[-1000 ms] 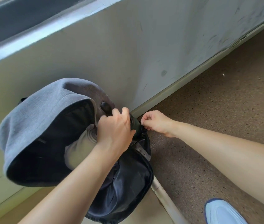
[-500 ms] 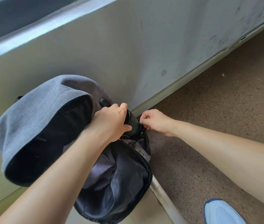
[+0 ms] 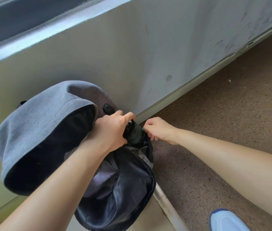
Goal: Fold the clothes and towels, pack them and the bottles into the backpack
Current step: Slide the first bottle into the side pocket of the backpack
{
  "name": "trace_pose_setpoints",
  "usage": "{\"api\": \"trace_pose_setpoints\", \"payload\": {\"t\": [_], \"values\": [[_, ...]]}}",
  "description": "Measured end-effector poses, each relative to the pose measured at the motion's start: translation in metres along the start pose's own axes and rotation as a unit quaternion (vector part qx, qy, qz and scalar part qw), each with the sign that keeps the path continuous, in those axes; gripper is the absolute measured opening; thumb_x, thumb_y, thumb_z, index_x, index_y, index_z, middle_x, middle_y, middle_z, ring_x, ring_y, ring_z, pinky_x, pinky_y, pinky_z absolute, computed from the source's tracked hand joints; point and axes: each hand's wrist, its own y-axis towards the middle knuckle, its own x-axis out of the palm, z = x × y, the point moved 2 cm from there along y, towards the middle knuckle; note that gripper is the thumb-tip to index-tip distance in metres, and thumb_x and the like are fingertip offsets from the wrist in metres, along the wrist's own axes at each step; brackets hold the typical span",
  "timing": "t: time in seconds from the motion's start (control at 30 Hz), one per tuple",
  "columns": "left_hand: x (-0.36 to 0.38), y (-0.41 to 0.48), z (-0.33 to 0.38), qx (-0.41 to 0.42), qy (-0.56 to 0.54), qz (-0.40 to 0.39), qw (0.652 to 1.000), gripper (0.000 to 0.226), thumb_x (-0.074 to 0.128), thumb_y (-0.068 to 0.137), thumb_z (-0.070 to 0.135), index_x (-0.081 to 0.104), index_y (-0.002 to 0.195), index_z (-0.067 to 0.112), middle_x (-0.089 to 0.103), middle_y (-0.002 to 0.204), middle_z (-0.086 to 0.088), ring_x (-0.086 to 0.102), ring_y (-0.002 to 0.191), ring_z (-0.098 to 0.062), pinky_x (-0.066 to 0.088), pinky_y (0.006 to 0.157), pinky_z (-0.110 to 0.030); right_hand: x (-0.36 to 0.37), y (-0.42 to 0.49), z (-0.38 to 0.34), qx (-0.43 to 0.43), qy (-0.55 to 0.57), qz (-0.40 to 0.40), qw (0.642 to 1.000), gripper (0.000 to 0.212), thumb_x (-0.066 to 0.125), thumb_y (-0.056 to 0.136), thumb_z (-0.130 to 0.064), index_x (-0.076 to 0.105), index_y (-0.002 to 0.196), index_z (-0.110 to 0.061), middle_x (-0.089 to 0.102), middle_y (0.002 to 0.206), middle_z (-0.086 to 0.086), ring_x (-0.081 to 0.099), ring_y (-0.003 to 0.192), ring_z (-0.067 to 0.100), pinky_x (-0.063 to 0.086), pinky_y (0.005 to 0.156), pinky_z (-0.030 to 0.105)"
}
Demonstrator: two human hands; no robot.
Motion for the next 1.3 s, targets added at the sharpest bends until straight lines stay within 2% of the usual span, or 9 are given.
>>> {"api": "trace_pose_setpoints", "payload": {"t": [0.13, 0.37, 0.5, 0.63, 0.77, 0.9, 1.07, 1.2, 1.3], "values": [[0.0, -0.002, 0.002, -0.006, -0.004, 0.014, 1.0, 0.072, 0.08, 0.079, 0.036, 0.042, 0.141, 0.04, 0.057, 0.12, 0.003, 0.063, 0.105, -0.031, 0.044, 0.07, -0.034, -0.003, 0.001, 0.0, 0.0, -0.063, -0.024, 0.998, 0.032, 0.048, 0.105, -0.039, 0.06, 0.094, -0.011, 0.064, 0.078, 0.004, 0.06, 0.062, 0.017, 0.049, 0.057, 0.03], [0.002, -0.006, 0.002, -0.028, 0.005, 0.039, 0.999, 0.069, 0.078, 0.079, 0.044, 0.044, 0.138, 0.035, 0.06, 0.118, 0.0, 0.063, 0.105, -0.033, 0.046, 0.073, -0.035, -0.014, -0.007, 0.002, -0.007, -0.037, -0.083, 0.996, 0.024, 0.068, 0.09, -0.013, 0.061, 0.111, -0.005, 0.062, 0.092, 0.008, 0.061, 0.079, 0.016, 0.058, 0.072, 0.03], [-0.002, -0.007, 0.002, -0.054, -0.003, 0.067, 0.996, 0.065, 0.077, 0.077, 0.053, 0.05, 0.131, 0.027, 0.063, 0.116, -0.001, 0.063, 0.107, -0.034, 0.042, 0.071, -0.034, -0.004, -0.017, 0.014, -0.042, -0.078, -0.062, 0.994, 0.033, 0.083, 0.082, -0.018, 0.061, 0.105, -0.007, 0.065, 0.084, 0.008, 0.061, 0.064, 0.013, 0.053, 0.058, 0.021], [0.001, -0.009, 0.004, -0.065, 0.0, 0.082, 0.994, 0.067, 0.078, 0.078, 0.053, 0.05, 0.131, 0.025, 0.063, 0.116, -0.004, 0.063, 0.108, -0.036, 0.046, 0.074, -0.036, -0.007, -0.017, 0.018, -0.079, -0.031, -0.047, 0.995, 0.02, 0.078, 0.087, -0.008, 0.064, 0.1, 0.0, 0.063, 0.073, 0.013, 0.062, 0.059, 0.013, 0.058, 0.061, 0.023], [0.005, -0.005, 0.003, -0.052, 0.004, 0.075, 0.996, 0.068, 0.081, 0.078, 0.047, 0.05, 0.135, 0.026, 0.061, 0.111, -0.001, 0.062, 0.108, -0.031, 0.048, 0.074, -0.037, -0.007, -0.021, 0.015, -0.11, -0.031, -0.047, 0.992, 0.01, 0.072, 0.091, -0.004, 0.066, 0.098, 0.001, 0.068, 0.083, 0.03, 0.061, 0.065, 0.019, 0.057, 0.065, 0.027], [0.004, -0.006, 0.004, -0.041, 0.018, 0.068, 0.997, 0.066, 0.083, 0.079, 0.041, 0.05, 0.133, 0.026, 0.059, 0.111, 0.0, 0.059, 0.109, -0.025, 0.047, 0.071, -0.035, -0.01, -0.017, 0.021, -0.092, -0.015, -0.045, 0.995, 0.005, 0.068, 0.095, -0.005, 0.069, 0.098, -0.002, 0.073, 0.088, 0.023, 0.067, 0.07, 0.017, 0.061, 0.072, 0.034], [0.002, -0.01, 0.006, -0.049, 0.013, 0.068, 0.996, 0.063, 0.082, 0.077, 0.04, 0.048, 0.128, 0.026, 0.058, 0.11, 0.001, 0.06, 0.104, -0.027, 0.043, 0.067, -0.033, -0.015, -0.005, 0.027, -0.02, -0.012, -0.016, 1.0, 0.012, 0.06, 0.098, -0.011, 0.072, 0.099, -0.009, 0.074, 0.095, 0.008, 0.069, 0.081, 0.014, 0.059, 0.069, 0.026], [0.001, -0.015, 0.005, -0.04, 0.009, 0.074, 0.996, 0.065, 0.083, 0.075, 0.043, 0.048, 0.128, 0.028, 0.058, 0.109, 0.004, 0.061, 0.102, -0.024, 0.038, 0.065, -0.031, -0.007, 0.01, 0.012, 0.001, 0.06, -0.006, 0.998, 0.037, 0.064, 0.097, -0.041, 0.065, 0.122, -0.014, 0.068, 0.113, 0.006, 0.068, 0.099, 0.019, 0.059, 0.069, 0.027], [0.003, -0.018, 0.005, -0.028, 0.01, 0.083, 0.996, 0.067, 0.084, 0.073, 0.042, 0.049, 0.13, 0.03, 0.058, 0.108, 0.005, 0.061, 0.101, -0.022, 0.038, 0.064, -0.031, -0.007, 0.015, 0.006, -0.004, 0.017, -0.02, 1.0, 0.034, 0.065, 0.099, -0.03, 0.067, 0.124, -0.008, 0.068, 0.117, 0.01, 0.07, 0.1, 0.022, 0.061, 0.072, 0.026]]}}
